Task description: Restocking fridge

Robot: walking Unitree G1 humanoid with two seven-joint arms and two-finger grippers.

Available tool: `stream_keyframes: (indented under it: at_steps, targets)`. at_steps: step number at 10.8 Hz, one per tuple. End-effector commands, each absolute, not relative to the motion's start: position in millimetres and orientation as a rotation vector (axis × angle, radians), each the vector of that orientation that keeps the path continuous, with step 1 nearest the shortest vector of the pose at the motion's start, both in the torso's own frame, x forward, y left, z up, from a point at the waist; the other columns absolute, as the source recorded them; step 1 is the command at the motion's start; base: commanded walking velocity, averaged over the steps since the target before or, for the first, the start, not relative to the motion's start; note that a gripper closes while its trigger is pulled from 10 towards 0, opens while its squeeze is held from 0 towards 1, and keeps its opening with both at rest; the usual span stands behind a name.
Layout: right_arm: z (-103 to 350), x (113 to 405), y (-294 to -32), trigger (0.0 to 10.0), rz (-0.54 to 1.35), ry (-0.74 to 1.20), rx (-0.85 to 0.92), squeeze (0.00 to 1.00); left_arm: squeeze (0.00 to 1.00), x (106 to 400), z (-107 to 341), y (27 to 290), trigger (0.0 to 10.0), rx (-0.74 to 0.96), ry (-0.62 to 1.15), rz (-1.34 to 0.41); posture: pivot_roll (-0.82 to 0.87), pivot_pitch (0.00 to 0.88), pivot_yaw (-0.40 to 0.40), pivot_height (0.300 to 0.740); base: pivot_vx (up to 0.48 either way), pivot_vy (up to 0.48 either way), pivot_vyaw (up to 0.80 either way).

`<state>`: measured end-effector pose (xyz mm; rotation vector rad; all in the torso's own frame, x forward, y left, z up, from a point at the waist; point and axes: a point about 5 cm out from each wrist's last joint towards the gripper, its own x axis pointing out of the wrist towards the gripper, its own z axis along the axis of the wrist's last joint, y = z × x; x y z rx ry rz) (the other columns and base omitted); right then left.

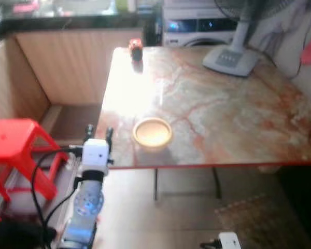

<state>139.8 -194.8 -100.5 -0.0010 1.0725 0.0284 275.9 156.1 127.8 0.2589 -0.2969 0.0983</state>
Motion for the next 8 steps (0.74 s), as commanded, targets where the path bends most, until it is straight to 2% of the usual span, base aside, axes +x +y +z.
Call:
stream_keyframes:
  at_steps: [1,8]
  targets:
    - [-100.2,141.7,-191.7,10.0,0.034,1.065,0.006,0.00,0.00,276.0,131.3,159.5,10.0,0.248,-0.303,0.108,0.02,0.029,0.008,0.740,0.000,-0.480,0.00]
    - [-100.1,141.8,-191.9,10.0,0.047,1.066,0.000,0.00,0.00,276.9,141.6,159.0,10.0,0.168,-0.325,0.112,0.02,0.030,0.003,0.740,0.000,0.000,0.00]
